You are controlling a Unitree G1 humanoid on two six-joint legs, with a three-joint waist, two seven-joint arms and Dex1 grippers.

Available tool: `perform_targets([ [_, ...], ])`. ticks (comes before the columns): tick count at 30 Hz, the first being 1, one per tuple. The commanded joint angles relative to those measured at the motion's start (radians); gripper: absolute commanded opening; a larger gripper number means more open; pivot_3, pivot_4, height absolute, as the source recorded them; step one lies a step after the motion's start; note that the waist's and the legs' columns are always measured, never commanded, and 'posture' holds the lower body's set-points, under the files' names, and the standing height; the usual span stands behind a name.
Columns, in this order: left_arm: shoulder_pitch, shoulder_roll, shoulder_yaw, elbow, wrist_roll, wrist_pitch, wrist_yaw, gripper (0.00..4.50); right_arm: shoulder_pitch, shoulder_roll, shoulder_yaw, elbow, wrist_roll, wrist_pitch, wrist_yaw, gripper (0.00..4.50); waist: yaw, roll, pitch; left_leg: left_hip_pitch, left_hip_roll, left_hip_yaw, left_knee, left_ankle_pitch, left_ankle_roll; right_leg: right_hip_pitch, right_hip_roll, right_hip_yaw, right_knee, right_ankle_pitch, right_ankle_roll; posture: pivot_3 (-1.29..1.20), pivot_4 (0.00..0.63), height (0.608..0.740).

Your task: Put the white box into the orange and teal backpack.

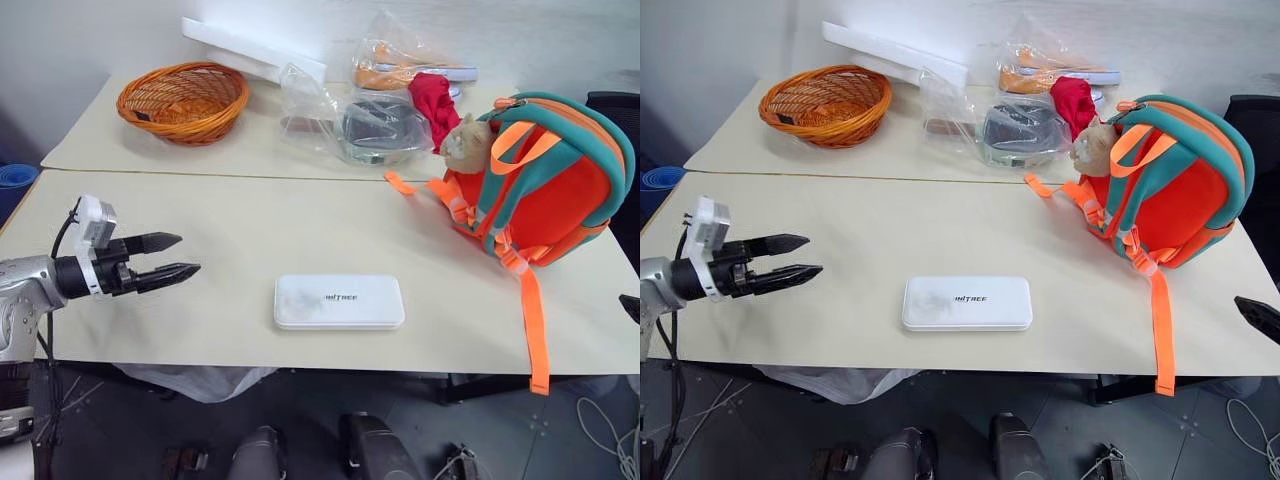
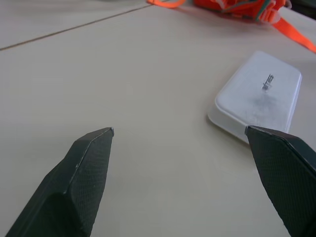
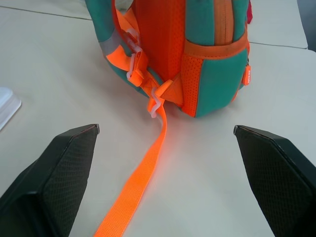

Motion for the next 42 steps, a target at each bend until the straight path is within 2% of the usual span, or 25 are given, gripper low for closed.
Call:
perform_targets([
  [1,0.026,-0.010,-0.002,-0.052,0.012,-0.020,0.024,4.47,-0.009,0.019,0.017,-0.065,0.009,0.000,-0.020,4.49,-0.001,0.000,0.000,0.000,0.000,0.000,0.000,0.000,0.000,0.000,0.001,0.000,0.000,0.000,0.000,0.00,0.150,0.740],
  [15,0.051,-0.005,0.000,-0.053,0.032,-0.019,0.057,4.47,-0.048,0.017,0.020,-0.128,0.012,0.039,-0.083,4.49,0.002,0.001,0.000,0.000,0.001,0.000,0.001,0.000,-0.001,-0.001,0.001,0.000,0.001,0.000,0.000,0.00,0.150,0.740],
  [19,0.063,0.001,-0.051,-0.064,0.094,-0.076,0.057,4.47,-0.062,0.009,0.062,-0.178,0.000,0.038,-0.096,4.49,0.001,0.001,0.000,0.000,0.001,0.000,0.001,0.000,-0.001,-0.001,0.001,0.000,0.001,0.000,0.000,0.00,0.150,0.740],
  [20,0.068,0.000,-0.067,-0.070,0.109,-0.092,0.052,4.30,-0.071,0.008,0.080,-0.199,0.004,0.042,-0.101,4.50,-0.001,0.001,0.000,0.000,0.001,0.000,0.001,0.000,-0.001,-0.001,0.001,0.000,0.001,0.000,0.000,0.00,0.150,0.740],
  [23,0.104,-0.007,-0.126,-0.133,0.150,-0.136,0.039,3.58,-0.096,0.006,0.165,-0.279,0.003,0.049,-0.112,3.85,-0.003,0.001,0.000,0.000,0.001,0.001,0.001,0.000,-0.001,-0.001,0.001,0.001,0.003,0.000,0.000,0.00,0.150,0.740],
  [25,0.124,-0.013,-0.164,-0.165,0.180,-0.168,0.042,2.95,-0.099,0.003,0.229,-0.320,-0.022,0.034,-0.108,3.18,-0.001,0.001,0.000,0.001,0.001,0.000,0.001,0.000,-0.001,-0.001,0.002,0.001,0.003,0.000,0.000,0.00,0.150,0.740],
  [26,0.123,-0.034,-0.194,-0.190,0.194,-0.171,0.063,2.69,-0.120,0.006,0.318,-0.351,-0.058,0.019,-0.126,2.89,0.000,0.001,0.000,0.000,0.001,0.000,0.001,0.000,-0.001,-0.001,0.002,0.001,0.003,0.000,0.000,0.00,0.150,0.740],
  [31,0.108,-0.092,-0.277,-0.235,0.231,-0.183,0.096,1.00,-0.226,0.058,0.612,-0.395,-0.170,-0.026,-0.190,1.05,0.001,0.000,0.000,0.000,0.000,0.000,0.003,0.000,-0.001,-0.001,0.001,0.001,0.003,0.000,0.000,0.00,0.150,0.740],
  [34,0.089,-0.114,-0.323,-0.234,0.252,-0.176,0.100,0.06,-0.280,0.083,0.734,-0.375,-0.243,-0.036,-0.228,0.02,0.002,0.000,0.000,-0.001,0.000,0.000,0.003,0.000,-0.001,-0.001,0.001,0.000,0.004,0.000,0.000,0.00,0.150,0.740],
  [38,0.042,-0.155,-0.384,-0.212,0.290,-0.163,0.128,0.02,-0.332,0.101,0.866,-0.339,-0.351,-0.051,-0.271,0.00,0.003,0.000,0.000,-0.002,0.000,0.000,0.004,0.001,-0.001,-0.002,0.001,0.000,0.004,0.000,0.000,0.00,0.150,0.740],
  [42,-0.008,-0.211,-0.395,-0.189,0.291,-0.132,0.159,0.02,-0.353,0.131,0.918,-0.332,-0.378,-0.053,-0.277,0.00,0.012,0.000,0.000,-0.002,0.000,0.000,0.007,0.001,0.000,-0.002,0.001,0.000,0.006,0.000,0.001,0.00,0.150,0.740],
])
